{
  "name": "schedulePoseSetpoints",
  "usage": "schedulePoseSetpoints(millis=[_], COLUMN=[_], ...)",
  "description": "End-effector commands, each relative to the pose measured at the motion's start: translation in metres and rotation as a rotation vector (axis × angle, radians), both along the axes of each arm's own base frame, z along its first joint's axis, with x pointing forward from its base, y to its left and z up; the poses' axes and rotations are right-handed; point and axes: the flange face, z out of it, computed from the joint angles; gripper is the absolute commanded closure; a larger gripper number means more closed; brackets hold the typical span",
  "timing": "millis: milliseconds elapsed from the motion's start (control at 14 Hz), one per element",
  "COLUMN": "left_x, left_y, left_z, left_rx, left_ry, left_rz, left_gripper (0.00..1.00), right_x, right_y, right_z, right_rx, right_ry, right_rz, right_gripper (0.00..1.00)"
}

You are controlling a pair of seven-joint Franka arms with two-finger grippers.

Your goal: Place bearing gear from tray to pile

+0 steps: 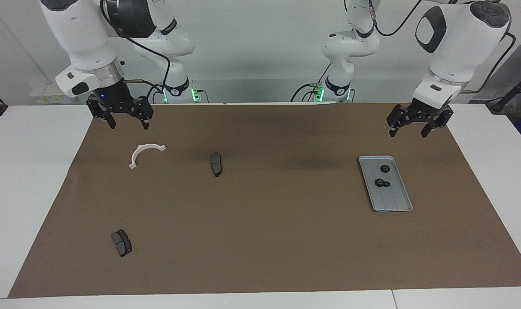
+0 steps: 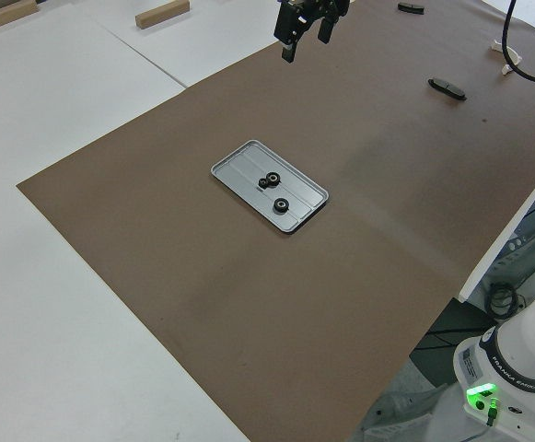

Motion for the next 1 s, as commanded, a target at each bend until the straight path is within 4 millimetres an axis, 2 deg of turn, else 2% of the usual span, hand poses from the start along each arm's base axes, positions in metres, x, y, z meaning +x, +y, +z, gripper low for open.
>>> schedulePoseSetpoints(millis=[0, 142, 214, 427, 712, 926], left_x=[-0.007, -0.009, -0.012, -0.025, -0.022, -0.026], left_y=[0.000, 0.015, 0.020, 0.041, 0.055, 0.056], left_z=[-0.001, -0.011, -0.025, -0.090, -0.140, -0.180], left_rx=[0.002, 0.000, 0.000, 0.002, 0.000, -0.001], left_ry=[0.004, -0.004, -0.024, -0.073, -0.081, -0.061], left_rz=[-0.006, 0.017, 0.031, 0.078, 0.097, 0.090], left_gripper=[0.00, 0.00, 0.00, 0.00, 0.00, 0.00], right_x=[-0.004, -0.004, -0.004, -0.004, -0.004, -0.004], right_y=[-0.002, -0.003, -0.002, -0.003, -0.003, -0.002], right_z=[0.000, 0.000, 0.000, 0.000, 0.000, 0.000], right_rx=[0.004, 0.004, 0.004, 0.004, 0.004, 0.004], right_ry=[0.012, 0.012, 0.011, 0.012, 0.012, 0.012], right_rz=[0.019, 0.020, 0.023, 0.019, 0.019, 0.020], right_gripper=[0.00, 0.00, 0.00, 0.00, 0.00, 0.00])
